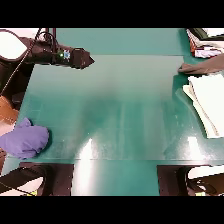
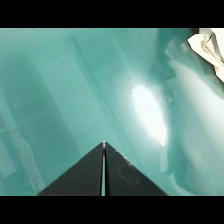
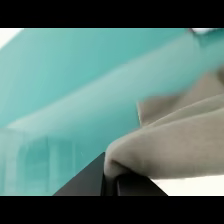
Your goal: Fold the shirts.
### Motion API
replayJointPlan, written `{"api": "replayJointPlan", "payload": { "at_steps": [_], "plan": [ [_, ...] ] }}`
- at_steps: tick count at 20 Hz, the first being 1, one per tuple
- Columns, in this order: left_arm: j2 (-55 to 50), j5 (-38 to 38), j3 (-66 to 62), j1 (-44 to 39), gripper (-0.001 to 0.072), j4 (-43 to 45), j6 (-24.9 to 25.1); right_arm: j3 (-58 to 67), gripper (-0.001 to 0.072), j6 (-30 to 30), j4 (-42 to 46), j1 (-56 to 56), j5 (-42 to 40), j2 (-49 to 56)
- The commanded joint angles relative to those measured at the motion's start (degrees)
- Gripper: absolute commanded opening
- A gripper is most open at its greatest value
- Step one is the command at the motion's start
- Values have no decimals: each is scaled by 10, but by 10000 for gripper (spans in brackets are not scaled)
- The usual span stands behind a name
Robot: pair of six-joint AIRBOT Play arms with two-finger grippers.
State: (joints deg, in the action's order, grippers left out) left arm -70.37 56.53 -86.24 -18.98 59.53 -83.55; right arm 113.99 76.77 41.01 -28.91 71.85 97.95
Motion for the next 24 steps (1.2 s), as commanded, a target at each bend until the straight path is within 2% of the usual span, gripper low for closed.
{"api": "replayJointPlan", "payload": {
  "at_steps": [1,5,8,19,20,21,22,24],
  "plan": [
    [0,0,0,-1,28,0,0,66,13,1,-10,-4,-7,-7],
    [0,7,0,-1,28,0,0,3,13,-25,-8,-17,-40,-90],
    [0,12,0,-1,28,0,0,-36,13,-46,-1,-47,-3,-139],
    [0,29,0,-1,28,1,15,-273,18,-48,235,-184,147,-253],
    [0,29,0,-1,28,0,15,-295,49,-48,252,-195,151,-260],
    [0,29,0,-1,28,1,16,-318,205,-48,262,-209,153,-268],
    [0,29,0,-1,28,1,16,-340,320,-48,267,-222,154,-276],
    [0,29,0,-1,28,0,15,-370,422,-48,266,-246,154,-286]
  ]
}}
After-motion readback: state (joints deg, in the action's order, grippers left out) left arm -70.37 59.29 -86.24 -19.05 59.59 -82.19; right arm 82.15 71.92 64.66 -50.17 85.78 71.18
